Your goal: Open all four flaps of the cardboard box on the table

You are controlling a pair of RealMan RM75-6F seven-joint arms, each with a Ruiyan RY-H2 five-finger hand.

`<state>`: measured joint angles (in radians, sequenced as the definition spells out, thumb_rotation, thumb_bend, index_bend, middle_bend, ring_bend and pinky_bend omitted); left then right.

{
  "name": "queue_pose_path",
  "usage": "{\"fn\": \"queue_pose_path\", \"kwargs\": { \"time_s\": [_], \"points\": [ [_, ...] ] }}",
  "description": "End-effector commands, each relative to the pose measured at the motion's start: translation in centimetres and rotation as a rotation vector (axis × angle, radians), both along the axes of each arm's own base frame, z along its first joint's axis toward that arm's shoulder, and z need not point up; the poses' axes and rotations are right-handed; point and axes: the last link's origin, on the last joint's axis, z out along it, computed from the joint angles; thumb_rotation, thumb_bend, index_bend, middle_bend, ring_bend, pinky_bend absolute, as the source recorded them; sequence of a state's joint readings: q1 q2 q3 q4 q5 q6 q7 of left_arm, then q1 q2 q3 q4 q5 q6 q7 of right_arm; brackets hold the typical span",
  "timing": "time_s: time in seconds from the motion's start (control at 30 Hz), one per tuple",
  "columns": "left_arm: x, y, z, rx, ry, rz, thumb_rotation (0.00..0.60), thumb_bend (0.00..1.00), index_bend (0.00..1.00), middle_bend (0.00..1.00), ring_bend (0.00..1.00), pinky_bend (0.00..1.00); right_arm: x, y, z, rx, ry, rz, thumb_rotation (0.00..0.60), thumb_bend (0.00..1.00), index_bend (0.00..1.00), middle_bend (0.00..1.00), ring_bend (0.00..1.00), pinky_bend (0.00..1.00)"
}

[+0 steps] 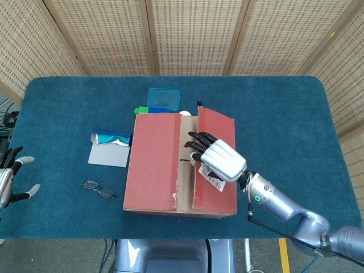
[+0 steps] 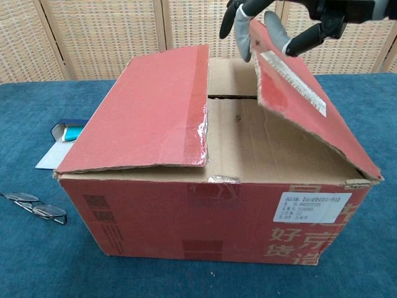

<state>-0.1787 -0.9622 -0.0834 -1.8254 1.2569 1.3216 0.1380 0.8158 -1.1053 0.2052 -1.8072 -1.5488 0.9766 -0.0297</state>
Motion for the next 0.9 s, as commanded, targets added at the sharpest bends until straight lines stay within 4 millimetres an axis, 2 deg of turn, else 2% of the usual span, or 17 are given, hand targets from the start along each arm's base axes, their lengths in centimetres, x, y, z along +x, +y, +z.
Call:
{"fn": "queue_pose_path", "kwargs": {
  "time_s": [0.03,0.33,0.5,0.7,0.87,0.9],
  "points": [
    [0.1,0.0,0.0,0.0,0.001,-0.002,0.525,0.26,0.25,0.08,0.02,0.08,0.1,-0.2,1.4,-0.034,-0.004,0.0,0.6,0.96,0.5,0.23,0.06,0.14],
    [0.3,0.2,-0.1,-0.003,0.004,-0.009,0.527,0.26,0.25,0.08,0.02,0.08,-0.5,-0.7,4.5,-0.11,0.019,-0.023,0.6,0.96,0.5,0.23,0.06,0.14],
    [0.4,0.2,-0.1,-0.005,0.007,-0.012,0.524,0.26,0.25,0.08,0.02,0.08,-1.4,-1.0,6.9,-0.164,0.054,-0.052,0.6,0.96,0.5,0.23,0.06,0.14],
    [0.7,0.2,-0.1,0.001,0.021,-0.017,0.526,0.26,0.25,0.07,0.01,0.06,-3.2,-1.1,9.8,-0.23,0.105,-0.107,0.6,0.96,0.5,0.23,0.06,0.14],
    [0.8,0.2,-0.1,-0.001,0.021,-0.019,0.526,0.26,0.25,0.07,0.01,0.05,-4.3,-1.0,10.9,-0.253,0.134,-0.136,0.6,0.96,0.5,0.23,0.06,0.14],
    [0.8,0.1,-0.1,-0.002,0.022,-0.02,0.525,0.26,0.25,0.07,0.01,0.05,-5.1,-1.1,11.4,-0.27,0.146,-0.158,0.6,0.96,0.5,0.23,0.06,0.14]
  ]
}}
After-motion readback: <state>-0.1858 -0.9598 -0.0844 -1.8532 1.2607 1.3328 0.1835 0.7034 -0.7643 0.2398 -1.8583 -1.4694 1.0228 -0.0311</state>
